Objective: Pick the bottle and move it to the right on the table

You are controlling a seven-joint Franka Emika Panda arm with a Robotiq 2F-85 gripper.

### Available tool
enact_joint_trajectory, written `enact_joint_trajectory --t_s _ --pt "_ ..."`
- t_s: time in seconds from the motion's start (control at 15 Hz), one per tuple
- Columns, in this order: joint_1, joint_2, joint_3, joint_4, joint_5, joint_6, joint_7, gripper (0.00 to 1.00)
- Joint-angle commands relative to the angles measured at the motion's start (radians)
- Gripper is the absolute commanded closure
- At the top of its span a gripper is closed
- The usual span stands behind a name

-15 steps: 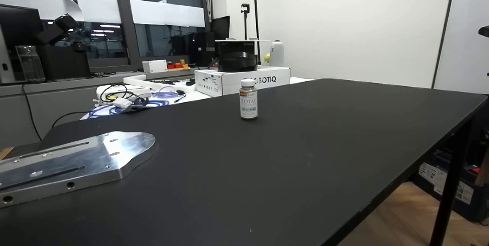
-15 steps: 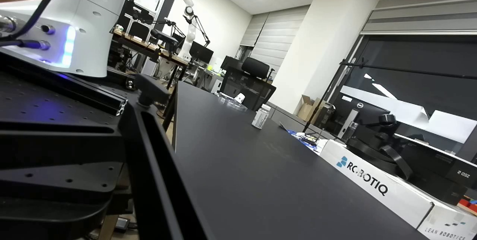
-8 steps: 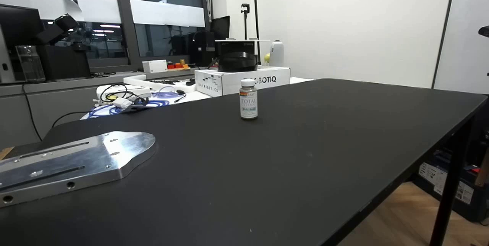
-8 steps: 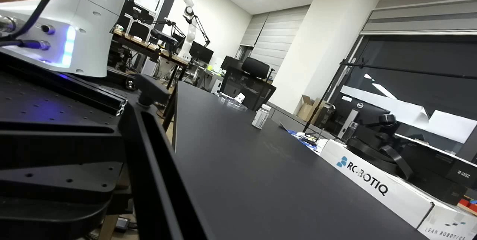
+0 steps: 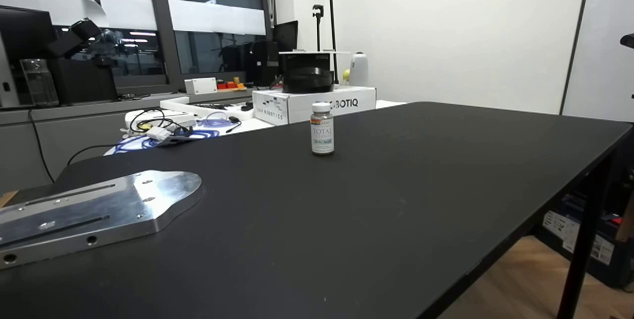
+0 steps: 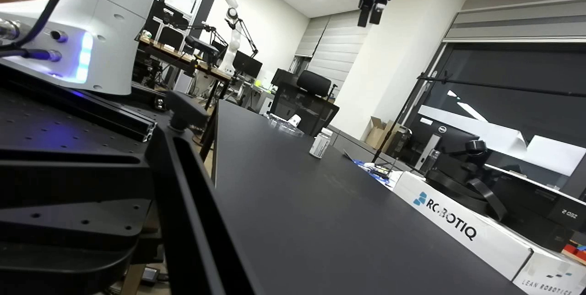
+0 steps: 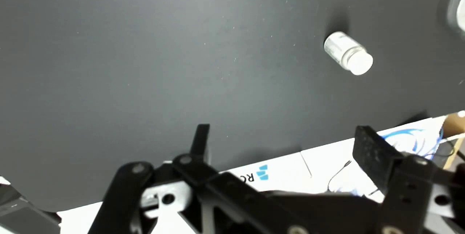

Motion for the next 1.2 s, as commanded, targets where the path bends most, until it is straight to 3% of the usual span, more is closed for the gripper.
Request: enact_joint_trajectory --t_s 0.0,0.07,0.2,0.27,0.33,0.47,1.0,1.13 --pt "-0.076 0.196 0.127 0.125 -0.087 0.098 0.261 0.00" --pt "-0.111 0.234 0.170 0.162 -0.113 0.094 0.329 0.00" --pt "-0.114 0.323 0.217 0.240 -0.171 0.081 0.470 0.00" --pt "-0.047 0.357 0.172 0.281 -0.131 0.022 0.454 0.00" --pt "-0.040 0.274 0.143 0.171 -0.142 0.095 0.393 0.00" --pt "-0.011 0.335 0.139 0.231 -0.136 0.062 0.418 0.00" --pt "-0.007 0.356 0.133 0.258 -0.135 0.050 0.421 0.00" --pt "0.004 0.435 0.144 0.315 -0.188 0.068 0.500 0.00"
